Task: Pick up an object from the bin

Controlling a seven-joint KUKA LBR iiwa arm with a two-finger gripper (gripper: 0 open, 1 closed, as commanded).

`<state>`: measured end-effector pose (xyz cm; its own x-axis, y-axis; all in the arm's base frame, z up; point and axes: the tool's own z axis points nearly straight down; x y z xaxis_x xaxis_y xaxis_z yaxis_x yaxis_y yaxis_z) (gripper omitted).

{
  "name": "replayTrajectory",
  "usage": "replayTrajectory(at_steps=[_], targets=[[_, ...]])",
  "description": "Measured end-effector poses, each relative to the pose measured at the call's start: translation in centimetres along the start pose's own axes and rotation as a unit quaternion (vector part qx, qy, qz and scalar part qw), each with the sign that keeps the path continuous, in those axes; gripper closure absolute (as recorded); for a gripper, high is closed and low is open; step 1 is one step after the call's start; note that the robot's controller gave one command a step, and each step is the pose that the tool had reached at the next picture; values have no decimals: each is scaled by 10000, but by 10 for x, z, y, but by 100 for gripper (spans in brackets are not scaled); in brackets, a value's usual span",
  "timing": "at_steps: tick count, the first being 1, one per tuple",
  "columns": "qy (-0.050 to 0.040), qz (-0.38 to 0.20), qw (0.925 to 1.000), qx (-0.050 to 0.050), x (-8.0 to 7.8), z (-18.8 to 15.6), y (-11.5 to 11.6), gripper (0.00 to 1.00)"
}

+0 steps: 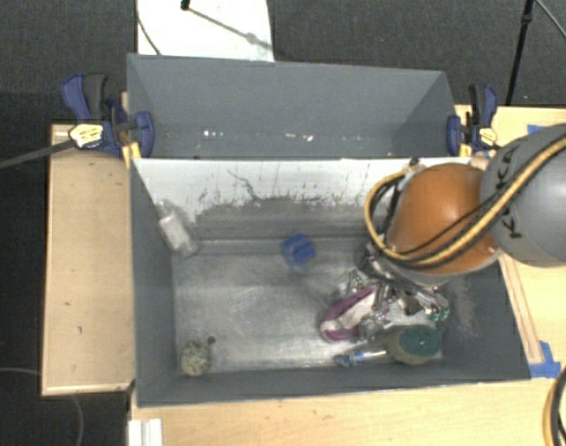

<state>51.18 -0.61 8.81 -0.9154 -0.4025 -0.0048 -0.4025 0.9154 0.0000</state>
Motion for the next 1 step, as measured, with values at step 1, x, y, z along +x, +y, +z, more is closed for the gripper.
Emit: replayTrajectory(at_steps=[1], targets=[[-17, -1402, 9901, 19, -21, -146, -5, 100]])
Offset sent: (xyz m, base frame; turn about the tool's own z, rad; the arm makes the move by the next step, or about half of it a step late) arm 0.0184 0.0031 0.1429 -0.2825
